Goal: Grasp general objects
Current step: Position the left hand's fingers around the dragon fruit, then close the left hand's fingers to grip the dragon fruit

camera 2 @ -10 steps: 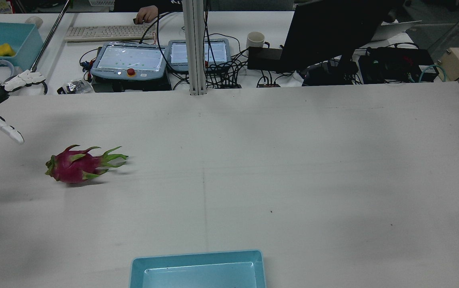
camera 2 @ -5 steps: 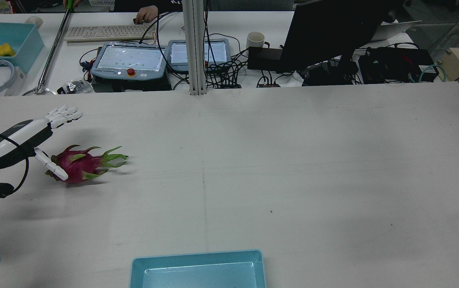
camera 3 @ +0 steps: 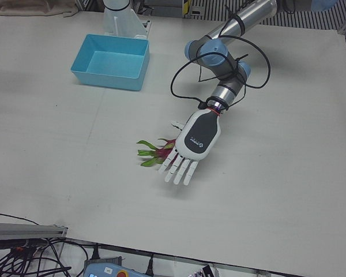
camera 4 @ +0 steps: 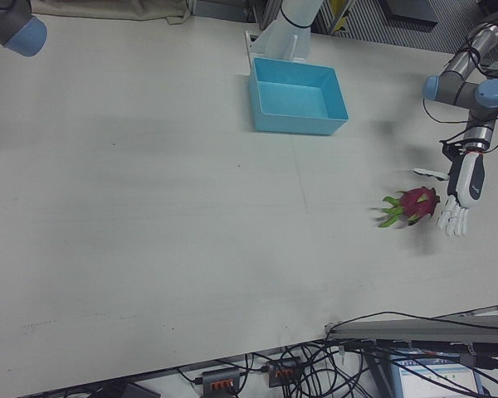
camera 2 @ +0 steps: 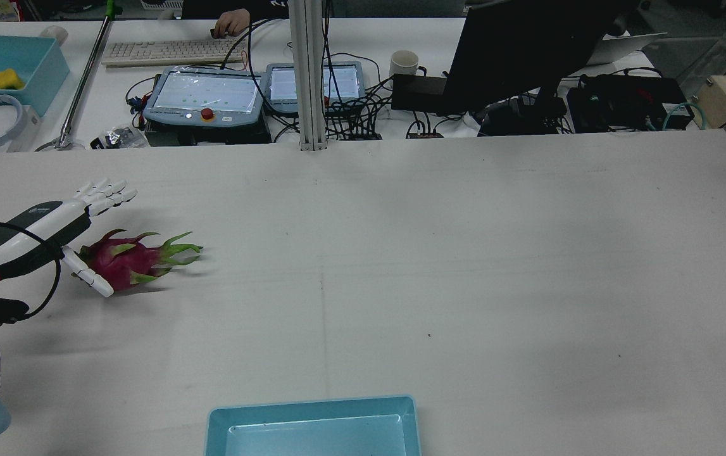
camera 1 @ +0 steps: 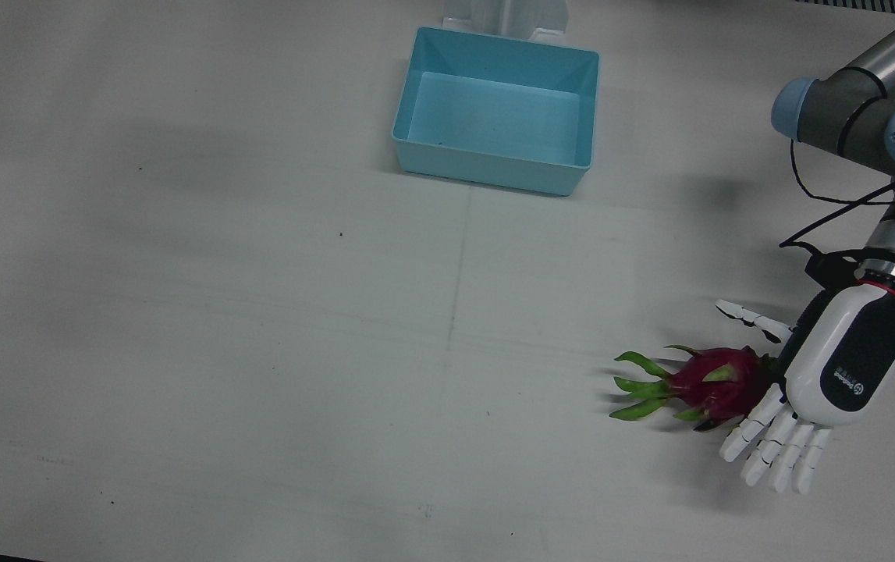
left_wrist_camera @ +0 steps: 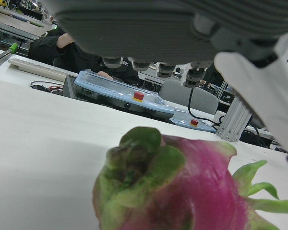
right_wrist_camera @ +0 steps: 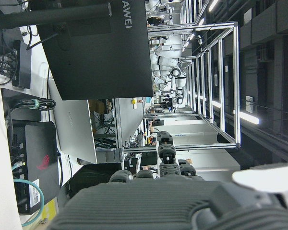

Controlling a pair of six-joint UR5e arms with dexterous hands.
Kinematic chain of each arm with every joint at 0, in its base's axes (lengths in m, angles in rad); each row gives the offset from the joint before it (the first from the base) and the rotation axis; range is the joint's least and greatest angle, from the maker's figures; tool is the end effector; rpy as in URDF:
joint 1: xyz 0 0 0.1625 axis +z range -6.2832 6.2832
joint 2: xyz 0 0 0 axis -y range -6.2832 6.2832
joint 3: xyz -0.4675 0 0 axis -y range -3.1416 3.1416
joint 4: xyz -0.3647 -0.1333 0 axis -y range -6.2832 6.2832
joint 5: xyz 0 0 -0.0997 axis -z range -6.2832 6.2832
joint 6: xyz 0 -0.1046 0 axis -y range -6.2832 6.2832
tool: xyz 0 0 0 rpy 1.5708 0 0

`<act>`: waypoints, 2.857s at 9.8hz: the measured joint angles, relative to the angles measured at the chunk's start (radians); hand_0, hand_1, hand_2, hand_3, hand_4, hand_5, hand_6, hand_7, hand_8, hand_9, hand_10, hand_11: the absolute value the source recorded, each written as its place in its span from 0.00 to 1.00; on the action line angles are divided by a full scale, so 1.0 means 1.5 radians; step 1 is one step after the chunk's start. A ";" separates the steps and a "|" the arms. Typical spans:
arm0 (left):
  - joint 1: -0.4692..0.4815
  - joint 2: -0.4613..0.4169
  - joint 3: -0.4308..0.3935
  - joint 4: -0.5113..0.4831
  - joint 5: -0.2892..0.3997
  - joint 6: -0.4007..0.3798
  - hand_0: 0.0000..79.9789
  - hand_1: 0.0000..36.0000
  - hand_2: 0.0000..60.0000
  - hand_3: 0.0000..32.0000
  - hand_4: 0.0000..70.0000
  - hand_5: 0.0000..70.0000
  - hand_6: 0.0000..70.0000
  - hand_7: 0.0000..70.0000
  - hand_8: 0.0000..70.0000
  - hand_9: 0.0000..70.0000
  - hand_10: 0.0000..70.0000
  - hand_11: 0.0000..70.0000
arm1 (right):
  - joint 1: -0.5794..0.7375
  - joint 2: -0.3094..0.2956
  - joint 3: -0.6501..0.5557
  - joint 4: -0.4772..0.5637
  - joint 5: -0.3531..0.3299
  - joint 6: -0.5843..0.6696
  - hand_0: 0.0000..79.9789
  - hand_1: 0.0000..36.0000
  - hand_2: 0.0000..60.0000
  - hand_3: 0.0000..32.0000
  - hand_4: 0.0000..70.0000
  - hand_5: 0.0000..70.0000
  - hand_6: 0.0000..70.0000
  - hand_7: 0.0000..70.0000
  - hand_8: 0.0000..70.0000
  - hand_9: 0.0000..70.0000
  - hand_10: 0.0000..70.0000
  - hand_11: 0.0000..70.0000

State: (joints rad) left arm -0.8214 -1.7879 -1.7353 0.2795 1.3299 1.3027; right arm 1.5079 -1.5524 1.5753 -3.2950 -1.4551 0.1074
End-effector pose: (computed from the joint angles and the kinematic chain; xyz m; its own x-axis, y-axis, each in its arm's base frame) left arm 0.2591 -0.5107 0.5720 -0.2981 -0.0573 -0.9528 0.8231 0.4901 -0.2870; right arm 0.1160 -0.4715 0.7339 -0.9937 -0.0654 -0.0913 0.0989 -0.1236 -0.9874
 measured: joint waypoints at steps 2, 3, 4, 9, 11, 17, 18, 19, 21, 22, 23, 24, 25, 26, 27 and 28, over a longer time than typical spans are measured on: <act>0.000 0.001 0.002 0.005 0.000 0.045 0.69 0.72 0.13 0.22 0.00 0.03 0.00 0.07 0.00 0.00 0.00 0.00 | 0.000 0.000 0.000 0.000 0.000 0.000 0.00 0.00 0.00 0.00 0.00 0.00 0.00 0.00 0.00 0.00 0.00 0.00; 0.001 0.001 0.003 0.007 0.001 0.061 0.69 0.75 0.17 0.22 0.00 0.05 0.00 0.08 0.00 0.00 0.00 0.00 | 0.000 0.000 0.000 0.000 0.000 0.000 0.00 0.00 0.00 0.00 0.00 0.00 0.00 0.00 0.00 0.00 0.00 0.00; 0.001 0.000 0.004 0.009 0.001 0.084 0.69 0.74 0.18 0.19 0.00 0.05 0.00 0.08 0.00 0.00 0.00 0.00 | 0.000 0.000 0.000 0.000 0.000 0.000 0.00 0.00 0.00 0.00 0.00 0.00 0.00 0.00 0.00 0.00 0.00 0.00; 0.010 -0.011 0.009 0.012 0.001 0.172 0.72 0.81 0.23 0.07 0.00 0.08 0.00 0.09 0.00 0.00 0.00 0.00 | 0.000 0.000 0.000 0.000 0.000 0.001 0.00 0.00 0.00 0.00 0.00 0.00 0.00 0.00 0.00 0.00 0.00 0.00; 0.038 -0.017 0.012 0.013 -0.003 0.192 0.69 0.71 0.22 0.00 0.02 0.23 0.00 0.07 0.00 0.00 0.00 0.00 | 0.000 0.000 0.000 0.000 0.000 0.001 0.00 0.00 0.00 0.00 0.00 0.00 0.00 0.00 0.00 0.00 0.00 0.00; 0.052 -0.024 0.004 0.039 -0.009 0.201 0.68 0.71 0.14 0.31 0.00 0.01 0.00 0.03 0.00 0.00 0.00 0.00 | 0.000 0.000 0.000 0.000 0.000 0.000 0.00 0.00 0.00 0.00 0.00 0.00 0.00 0.00 0.00 0.00 0.00 0.00; 0.049 -0.023 0.002 0.046 -0.009 0.201 0.70 0.77 0.17 0.32 0.00 0.01 0.00 0.04 0.00 0.00 0.00 0.00 | 0.000 0.000 0.000 0.000 0.000 0.000 0.00 0.00 0.00 0.00 0.00 0.00 0.00 0.00 0.00 0.00 0.00 0.00; 0.048 -0.022 0.001 0.049 -0.009 0.202 0.72 0.83 0.20 0.32 0.00 0.01 0.00 0.04 0.00 0.00 0.00 0.00 | 0.000 0.000 0.000 0.000 0.000 0.000 0.00 0.00 0.00 0.00 0.00 0.00 0.00 0.00 0.00 0.00 0.00 0.00; 0.045 -0.021 0.003 0.051 -0.010 0.215 0.73 0.84 0.19 0.34 0.00 0.00 0.00 0.03 0.00 0.00 0.00 0.00 | 0.000 0.000 0.000 0.000 0.000 0.000 0.00 0.00 0.00 0.00 0.00 0.00 0.00 0.00 0.00 0.00 0.00 0.00; 0.042 -0.021 0.004 0.052 -0.010 0.230 0.75 0.88 0.20 0.34 0.00 0.01 0.00 0.04 0.00 0.00 0.00 0.00 | 0.000 0.000 0.000 0.000 0.000 0.000 0.00 0.00 0.00 0.00 0.00 0.00 0.00 0.00 0.00 0.00 0.00 0.00; 0.038 -0.021 0.005 0.052 -0.010 0.243 0.76 0.91 0.22 0.32 0.00 0.01 0.00 0.04 0.00 0.00 0.00 0.00 | 0.000 0.000 0.000 0.000 0.000 0.000 0.00 0.00 0.00 0.00 0.00 0.00 0.00 0.00 0.00 0.00 0.00 0.00; 0.033 -0.021 0.006 0.051 -0.010 0.251 0.76 0.92 0.23 0.31 0.00 0.01 0.00 0.04 0.00 0.00 0.00 0.00 | 0.000 0.000 0.000 0.000 0.000 0.000 0.00 0.00 0.00 0.00 0.00 0.00 0.00 0.00 0.00 0.00 0.00 0.00; 0.028 -0.020 0.006 0.050 -0.010 0.263 0.79 0.96 0.24 0.31 0.00 0.02 0.00 0.04 0.00 0.00 0.00 0.00 | 0.000 0.000 0.000 0.000 0.000 0.000 0.00 0.00 0.00 0.00 0.00 0.00 0.00 0.00 0.00 0.00 0.00 0.00; 0.023 -0.020 0.007 0.047 -0.010 0.278 0.84 1.00 0.28 0.22 0.00 0.05 0.00 0.04 0.00 0.00 0.00 0.00 | 0.000 0.000 0.000 0.000 0.000 0.000 0.00 0.00 0.00 0.00 0.00 0.00 0.00 0.00 0.00 0.00 0.00 0.00; 0.021 -0.019 0.011 0.042 -0.010 0.292 0.91 1.00 0.33 0.10 0.00 0.11 0.00 0.05 0.00 0.00 0.00 0.00 | 0.000 0.000 0.000 0.000 0.000 0.000 0.00 0.00 0.00 0.00 0.00 0.00 0.00 0.00 0.00 0.00 0.00 0.00; 0.020 -0.019 0.019 0.034 -0.010 0.301 0.96 1.00 0.39 0.03 0.00 0.14 0.00 0.05 0.00 0.00 0.00 0.00 | 0.000 0.000 0.000 0.000 0.000 0.000 0.00 0.00 0.00 0.00 0.00 0.00 0.00 0.00 0.00 0.00 0.00 0.00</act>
State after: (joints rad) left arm -0.7917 -1.8159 -1.7075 0.3312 1.3146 1.7541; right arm 1.5079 -1.5524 1.5754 -3.2950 -1.4552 0.1074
